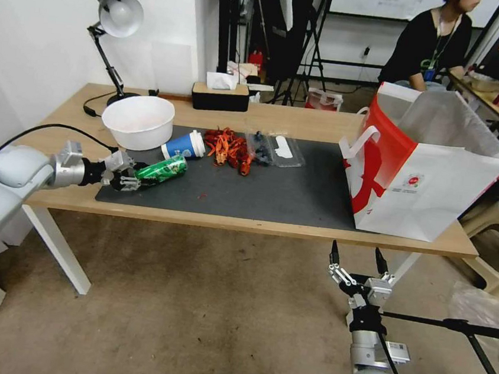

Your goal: Pick up the trash from the table and place it into the takeout bag.

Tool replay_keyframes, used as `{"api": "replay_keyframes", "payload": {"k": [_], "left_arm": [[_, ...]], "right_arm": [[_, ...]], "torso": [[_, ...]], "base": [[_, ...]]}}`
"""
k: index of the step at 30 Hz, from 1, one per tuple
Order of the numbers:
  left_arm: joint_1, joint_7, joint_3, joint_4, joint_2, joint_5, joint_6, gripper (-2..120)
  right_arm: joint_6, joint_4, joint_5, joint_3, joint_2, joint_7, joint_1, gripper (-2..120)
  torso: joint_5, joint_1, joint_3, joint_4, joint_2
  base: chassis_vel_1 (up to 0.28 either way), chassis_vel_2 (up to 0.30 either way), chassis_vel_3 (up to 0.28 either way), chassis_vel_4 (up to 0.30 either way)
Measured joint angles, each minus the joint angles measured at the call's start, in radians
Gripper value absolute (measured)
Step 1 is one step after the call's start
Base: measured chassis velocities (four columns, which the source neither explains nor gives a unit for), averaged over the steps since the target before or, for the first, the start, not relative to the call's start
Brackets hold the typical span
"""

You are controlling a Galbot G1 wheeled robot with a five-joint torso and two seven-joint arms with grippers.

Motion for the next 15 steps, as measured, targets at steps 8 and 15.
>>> {"api": "replay_keyframes", "payload": {"k": [8, 15], "left_arm": [[-0.023, -0.004, 0.001, -0.056, 0.003, -0.077, 0.014, 12], [-0.041, -0.017, 0.013, -0.102, -0.006, -0.143, 0.030, 0]], "right_arm": [[0.000, 0.003, -0.005, -0.003, 0.001, 0.001, -0.001, 100], [-0.001, 0.008, -0.006, -0.003, -0.001, 0.002, -0.003, 100]], "torso": [[0.0002, 0.000, 0.000, 0.0000, 0.000], [0.0001, 0.000, 0.000, 0.0000, 0.000]], "base": [[0.000, 0.000, 0.000, 0.000], [0.000, 0.000, 0.000, 0.000]]}}
